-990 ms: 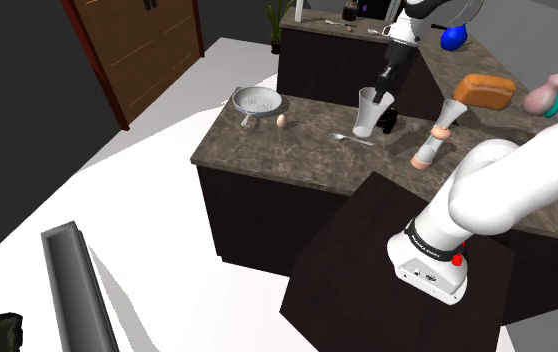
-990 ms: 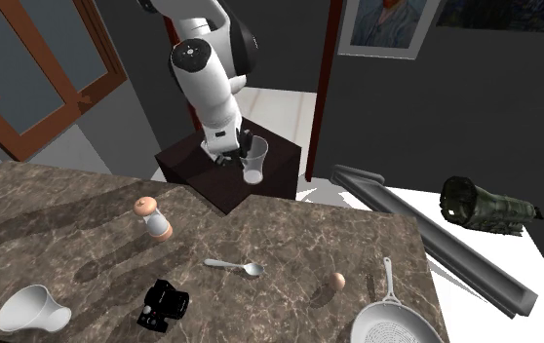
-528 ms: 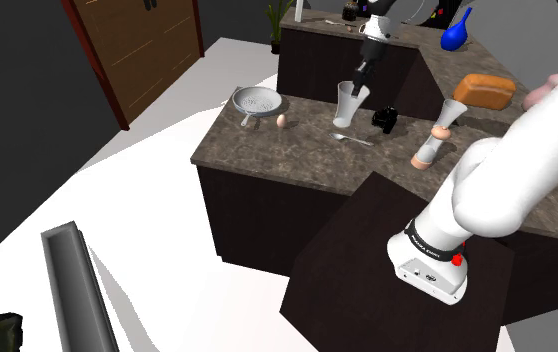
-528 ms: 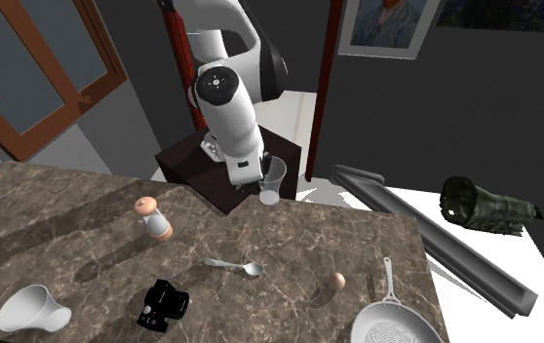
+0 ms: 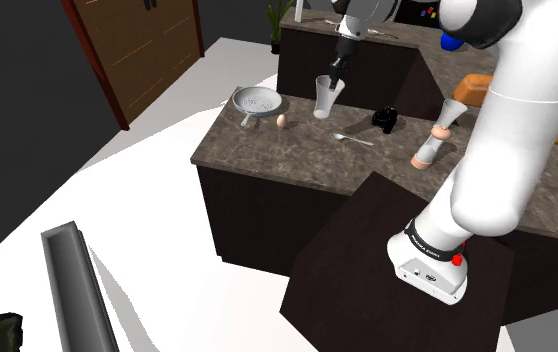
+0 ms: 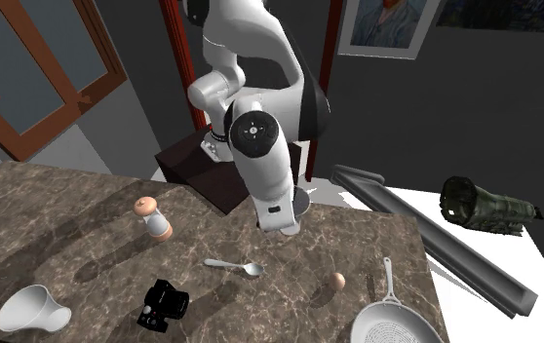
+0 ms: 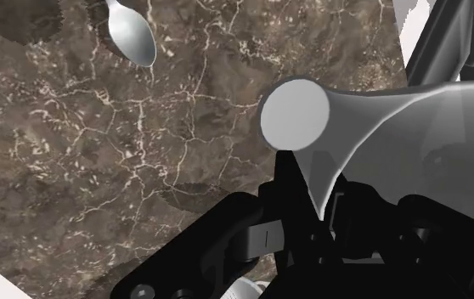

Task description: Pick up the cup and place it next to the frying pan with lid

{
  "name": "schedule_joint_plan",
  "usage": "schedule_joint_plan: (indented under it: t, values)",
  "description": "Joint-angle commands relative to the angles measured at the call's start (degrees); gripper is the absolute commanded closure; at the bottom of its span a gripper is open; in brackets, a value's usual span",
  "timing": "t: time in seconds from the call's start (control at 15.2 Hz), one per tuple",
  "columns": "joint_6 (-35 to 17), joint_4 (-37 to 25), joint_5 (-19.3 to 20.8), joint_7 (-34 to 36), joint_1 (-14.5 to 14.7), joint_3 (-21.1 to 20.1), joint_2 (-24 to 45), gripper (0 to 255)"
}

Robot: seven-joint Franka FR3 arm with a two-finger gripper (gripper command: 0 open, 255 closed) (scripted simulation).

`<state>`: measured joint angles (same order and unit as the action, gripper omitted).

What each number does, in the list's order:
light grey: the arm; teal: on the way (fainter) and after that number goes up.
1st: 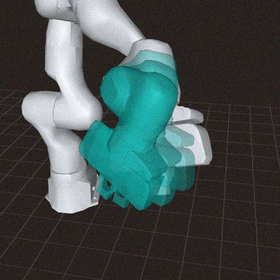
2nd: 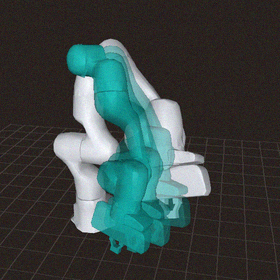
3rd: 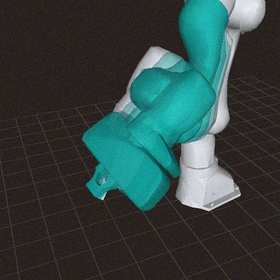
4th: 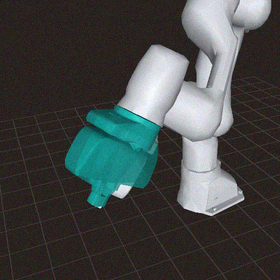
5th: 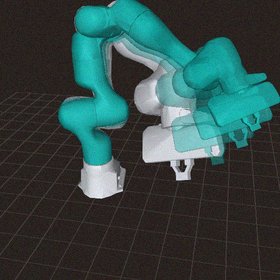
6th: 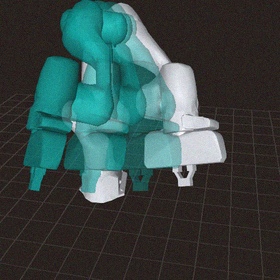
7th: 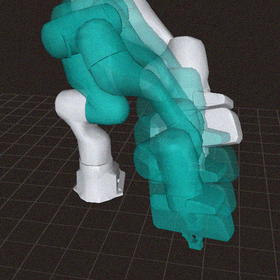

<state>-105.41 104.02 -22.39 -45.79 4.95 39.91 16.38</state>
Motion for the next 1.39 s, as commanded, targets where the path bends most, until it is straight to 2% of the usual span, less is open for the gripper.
schedule_joint_plan:
  t: [0.0, 0.33, 0.53, 0.66, 0.79, 1.32]
  values:
    - [2.0, -6.1, -3.0, -0.8, -2.0, -1.0, 5.4, 255]
    - [7.3, -23.2, -8.5, -0.2, -8.0, -4.3, 18.5, 255]
    - [11.5, -36.5, -11.1, 1.8, -12.5, -6.5, 27.1, 255]
    - [15.3, -48.4, -12.6, 4.2, -16.5, -8.3, 34.0, 255]
    - [21.7, -67.3, -14.0, 8.5, -22.6, -10.8, 44.1, 255]
    - [15.3, -58.8, -14.2, 5.9, -20.0, -10.5, 43.2, 255]
